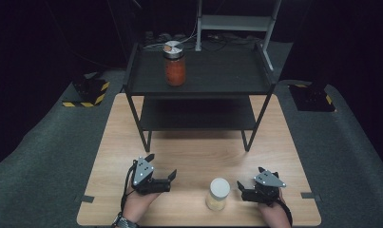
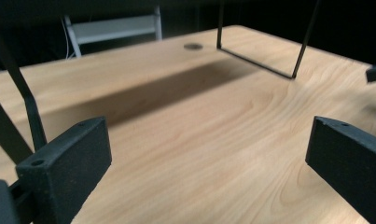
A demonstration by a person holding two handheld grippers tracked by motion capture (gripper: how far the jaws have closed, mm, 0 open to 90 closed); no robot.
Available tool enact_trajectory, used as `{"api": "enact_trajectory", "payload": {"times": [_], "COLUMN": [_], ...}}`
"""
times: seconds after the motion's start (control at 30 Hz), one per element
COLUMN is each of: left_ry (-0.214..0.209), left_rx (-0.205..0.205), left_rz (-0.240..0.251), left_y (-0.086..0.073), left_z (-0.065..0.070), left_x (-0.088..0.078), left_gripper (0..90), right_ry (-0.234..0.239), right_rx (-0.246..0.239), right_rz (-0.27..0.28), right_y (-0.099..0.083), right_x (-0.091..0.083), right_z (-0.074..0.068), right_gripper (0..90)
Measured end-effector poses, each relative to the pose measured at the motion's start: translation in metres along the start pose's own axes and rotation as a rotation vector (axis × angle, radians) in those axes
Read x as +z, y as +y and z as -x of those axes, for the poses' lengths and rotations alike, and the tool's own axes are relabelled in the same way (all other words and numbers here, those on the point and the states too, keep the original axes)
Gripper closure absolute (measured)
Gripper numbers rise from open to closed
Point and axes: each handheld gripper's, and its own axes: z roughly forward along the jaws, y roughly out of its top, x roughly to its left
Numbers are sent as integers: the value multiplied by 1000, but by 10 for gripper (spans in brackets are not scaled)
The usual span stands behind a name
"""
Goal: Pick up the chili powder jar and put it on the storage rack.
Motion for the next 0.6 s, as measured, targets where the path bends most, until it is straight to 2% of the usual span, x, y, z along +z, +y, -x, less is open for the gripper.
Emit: {"api": "enact_trajectory", "payload": {"times": [0.13, 0.27, 0.37, 0.6], "left_ry": [-5, 1, 21, 28], "left_rx": [-19, -16, 33, 43], "left_rz": [-43, -77, -111, -146], "left_y": [-7, -11, -13, -15], "left_z": [0, 1, 5, 3], "left_x": [3, 7, 10, 15], "left_gripper": [3, 3, 3, 3], "right_ry": [-1, -4, -4, -8], "right_rx": [1, 1, 4, 0], "right_rz": [-2, 1, 0, -3], "right_y": [0, 0, 0, 1], "right_x": [0, 0, 0, 0], "right_z": [0, -1, 0, -2], "right_gripper": [12, 13, 13, 12]}}
